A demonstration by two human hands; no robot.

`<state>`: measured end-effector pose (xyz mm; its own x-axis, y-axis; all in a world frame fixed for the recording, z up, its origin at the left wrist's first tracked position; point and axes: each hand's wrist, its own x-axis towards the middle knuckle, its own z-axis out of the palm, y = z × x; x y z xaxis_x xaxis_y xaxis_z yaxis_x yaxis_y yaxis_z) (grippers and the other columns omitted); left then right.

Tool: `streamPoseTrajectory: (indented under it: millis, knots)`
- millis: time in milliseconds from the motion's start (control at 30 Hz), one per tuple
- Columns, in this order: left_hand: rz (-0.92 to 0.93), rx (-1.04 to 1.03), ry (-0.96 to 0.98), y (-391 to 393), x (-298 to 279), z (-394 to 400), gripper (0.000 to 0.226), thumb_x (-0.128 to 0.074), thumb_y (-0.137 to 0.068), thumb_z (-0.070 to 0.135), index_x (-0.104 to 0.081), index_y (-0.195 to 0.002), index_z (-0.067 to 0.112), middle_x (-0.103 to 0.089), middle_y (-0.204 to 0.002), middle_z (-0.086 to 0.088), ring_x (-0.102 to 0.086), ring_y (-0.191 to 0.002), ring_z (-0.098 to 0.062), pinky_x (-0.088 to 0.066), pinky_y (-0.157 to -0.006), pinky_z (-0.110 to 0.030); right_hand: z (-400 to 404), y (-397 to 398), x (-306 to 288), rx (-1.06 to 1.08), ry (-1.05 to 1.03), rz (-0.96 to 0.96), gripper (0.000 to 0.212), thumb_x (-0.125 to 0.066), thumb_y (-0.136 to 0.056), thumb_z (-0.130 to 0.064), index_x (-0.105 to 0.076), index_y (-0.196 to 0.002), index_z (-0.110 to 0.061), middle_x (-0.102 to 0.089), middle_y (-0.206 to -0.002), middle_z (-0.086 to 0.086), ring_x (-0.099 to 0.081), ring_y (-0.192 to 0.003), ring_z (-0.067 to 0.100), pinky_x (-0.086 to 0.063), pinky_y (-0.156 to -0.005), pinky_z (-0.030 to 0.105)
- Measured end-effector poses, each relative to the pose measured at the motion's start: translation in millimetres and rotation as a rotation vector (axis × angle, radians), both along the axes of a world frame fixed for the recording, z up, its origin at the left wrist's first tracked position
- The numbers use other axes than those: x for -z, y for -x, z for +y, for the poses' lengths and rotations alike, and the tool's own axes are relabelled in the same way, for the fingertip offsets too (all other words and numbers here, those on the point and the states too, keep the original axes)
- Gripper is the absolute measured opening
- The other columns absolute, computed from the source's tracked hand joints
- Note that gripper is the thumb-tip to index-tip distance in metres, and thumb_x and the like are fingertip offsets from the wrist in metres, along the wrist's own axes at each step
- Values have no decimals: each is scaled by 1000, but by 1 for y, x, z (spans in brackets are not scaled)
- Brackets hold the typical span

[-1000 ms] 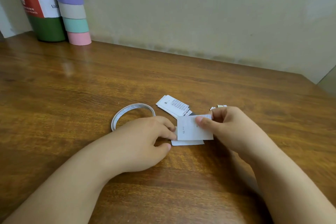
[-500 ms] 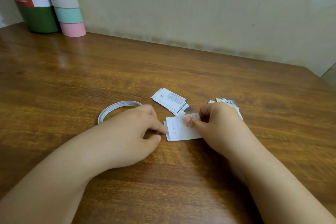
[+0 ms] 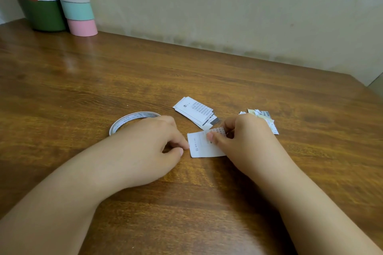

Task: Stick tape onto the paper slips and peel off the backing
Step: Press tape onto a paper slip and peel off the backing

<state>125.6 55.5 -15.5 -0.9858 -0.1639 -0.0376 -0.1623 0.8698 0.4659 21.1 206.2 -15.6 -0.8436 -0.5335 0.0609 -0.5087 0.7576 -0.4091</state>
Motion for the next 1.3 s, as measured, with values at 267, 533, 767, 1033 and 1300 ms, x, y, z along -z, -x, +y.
streamPoseTrajectory:
  millis: [267, 533, 767, 1033, 1300]
  knots:
    - [-1, -1, 6, 1, 1, 0, 23, -50, -92, 34, -65, -107, 44, -47, -92, 20, -42, -73, 18, -31, -55, -12, -1, 0, 1, -2, -11, 10, 29, -59, -88, -41, -63, -77, -14, -54, -61, -2, -47, -55, 12, -28, -45, 26]
    - [2, -1, 3, 2, 2, -1, 22, -51, -92, 33, -66, -106, 42, -48, -91, 19, -44, -70, 16, -29, -56, -15, -1, 0, 1, -9, -8, 22, 31, -59, -88, -40, -63, -76, -12, -53, -60, -1, -45, -54, 12, -27, -46, 27]
    - [8, -10, 8, 2, 2, 0, 23, -51, -92, 32, -65, -107, 42, -49, -91, 19, -43, -71, 17, -29, -55, -14, -2, 0, 0, -3, -14, 1, 29, -60, -88, -40, -61, -74, -15, -52, -60, -2, -47, -55, 11, -28, -46, 27]
    - [11, -6, 14, 2, 1, 1, 23, -51, -92, 31, -65, -107, 41, -47, -89, 19, -40, -69, 23, -30, -55, -10, -1, 0, 0, -9, -19, 2, 31, -59, -88, -40, -58, -71, -13, -51, -59, -1, -45, -54, 13, -28, -46, 27]
    - [0, -28, 12, 2, 1, 0, 22, -51, -92, 33, -65, -106, 43, -48, -90, 19, -46, -65, 8, -31, -56, -14, -2, 1, 0, -2, -12, 2, 33, -60, -88, -40, -57, -70, -13, -50, -60, -1, -44, -53, 12, -26, -46, 27]
